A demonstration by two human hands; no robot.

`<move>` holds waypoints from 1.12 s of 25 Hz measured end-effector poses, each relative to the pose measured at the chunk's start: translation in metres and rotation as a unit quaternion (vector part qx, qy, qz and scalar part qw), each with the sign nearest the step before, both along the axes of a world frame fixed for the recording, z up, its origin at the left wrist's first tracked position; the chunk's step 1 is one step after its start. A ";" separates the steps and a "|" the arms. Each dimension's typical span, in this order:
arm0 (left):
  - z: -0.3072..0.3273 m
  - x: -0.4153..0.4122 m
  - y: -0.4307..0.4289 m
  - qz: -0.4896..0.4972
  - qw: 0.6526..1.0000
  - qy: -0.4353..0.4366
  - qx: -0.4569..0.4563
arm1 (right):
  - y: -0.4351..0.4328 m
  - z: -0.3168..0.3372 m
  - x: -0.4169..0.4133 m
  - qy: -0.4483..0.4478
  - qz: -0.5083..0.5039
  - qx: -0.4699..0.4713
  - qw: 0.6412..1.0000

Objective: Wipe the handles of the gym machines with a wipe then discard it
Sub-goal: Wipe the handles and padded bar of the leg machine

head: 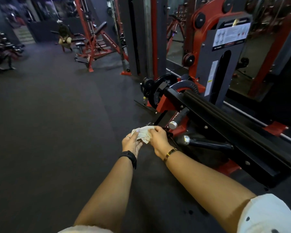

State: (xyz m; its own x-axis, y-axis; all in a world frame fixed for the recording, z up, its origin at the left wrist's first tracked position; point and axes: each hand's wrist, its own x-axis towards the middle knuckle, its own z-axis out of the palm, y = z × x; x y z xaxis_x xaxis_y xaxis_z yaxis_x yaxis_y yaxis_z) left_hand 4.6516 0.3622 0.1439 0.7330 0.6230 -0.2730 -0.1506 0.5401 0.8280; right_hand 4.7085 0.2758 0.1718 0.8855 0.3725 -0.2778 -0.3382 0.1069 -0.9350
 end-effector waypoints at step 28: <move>0.034 0.273 0.137 -0.345 0.935 0.028 -0.074 | 0.133 0.012 0.224 0.063 -0.476 -0.055 0.876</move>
